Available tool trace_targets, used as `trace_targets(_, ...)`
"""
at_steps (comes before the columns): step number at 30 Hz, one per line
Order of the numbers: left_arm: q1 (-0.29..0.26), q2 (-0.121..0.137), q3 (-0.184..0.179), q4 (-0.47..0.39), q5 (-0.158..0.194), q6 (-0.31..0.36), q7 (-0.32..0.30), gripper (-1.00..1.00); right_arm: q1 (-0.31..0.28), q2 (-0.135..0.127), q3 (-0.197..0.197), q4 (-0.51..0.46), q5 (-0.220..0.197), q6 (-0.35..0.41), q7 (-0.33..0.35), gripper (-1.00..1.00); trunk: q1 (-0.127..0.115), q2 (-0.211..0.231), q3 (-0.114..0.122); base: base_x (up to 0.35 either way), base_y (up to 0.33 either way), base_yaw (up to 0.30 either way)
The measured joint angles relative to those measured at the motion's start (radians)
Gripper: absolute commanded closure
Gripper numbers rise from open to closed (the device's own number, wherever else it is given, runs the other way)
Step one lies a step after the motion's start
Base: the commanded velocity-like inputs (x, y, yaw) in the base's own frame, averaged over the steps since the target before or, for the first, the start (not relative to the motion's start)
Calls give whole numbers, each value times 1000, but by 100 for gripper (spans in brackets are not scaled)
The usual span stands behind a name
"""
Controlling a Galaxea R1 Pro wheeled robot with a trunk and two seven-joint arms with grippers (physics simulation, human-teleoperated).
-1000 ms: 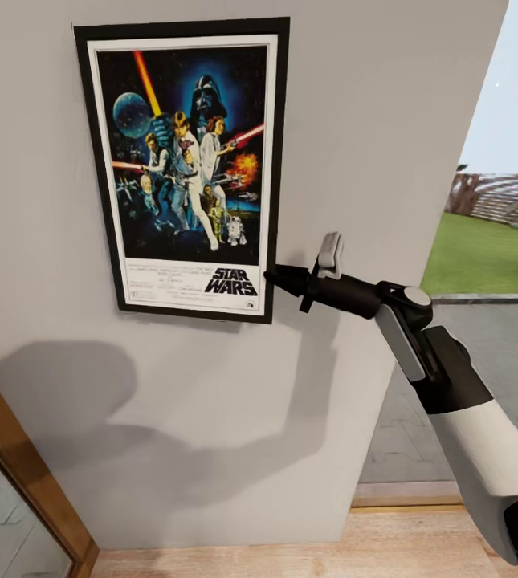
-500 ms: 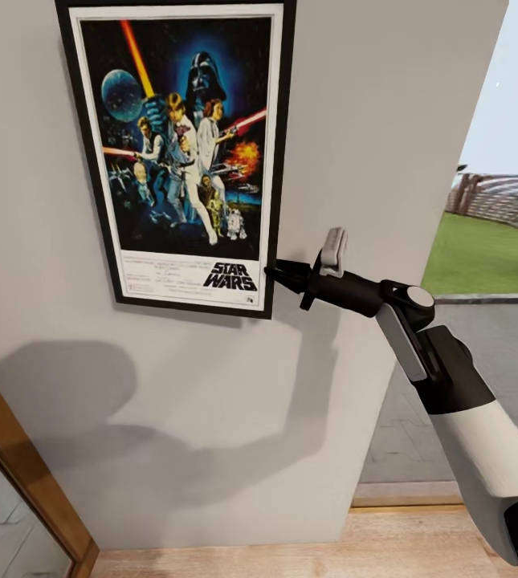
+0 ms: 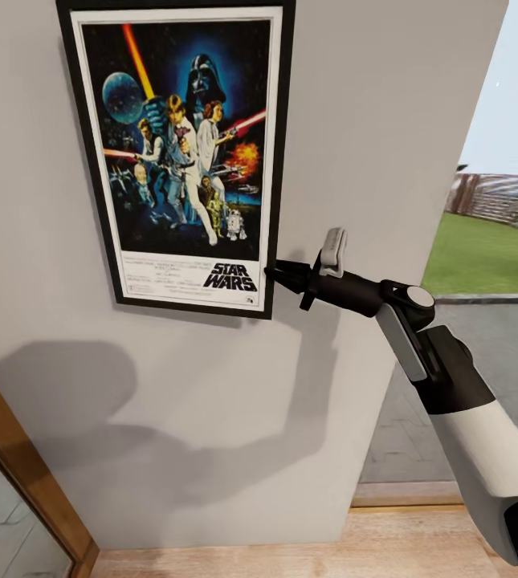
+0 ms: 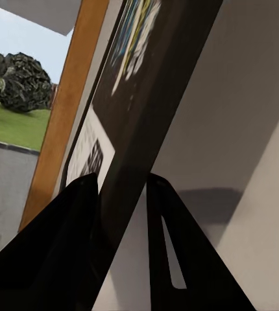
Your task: Pick up the poster from the kitchen countertop and hang it on one of the wall nails in the kitchen.
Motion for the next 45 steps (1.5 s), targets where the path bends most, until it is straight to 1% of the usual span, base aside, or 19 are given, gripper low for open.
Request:
trace_targets(38, 0, 0, 0, 0, 0, 0, 0, -100, 1, 0, 1, 0, -1, 3, -2, 100, 0, 0, 0, 0, 0, 0)
trace_targets(39, 0, 0, 0, 0, 0, 0, 0, -100, 20, 0, 2, 0, 1, 2, -2, 100, 0, 0, 0, 0, 0, 0)
trace_targets(45, 0, 0, 0, 0, 0, 0, 0, -100, 57, 0, 2, -10, 0, -5, 0, 100, 0, 0, 0, 0, 0, 0)
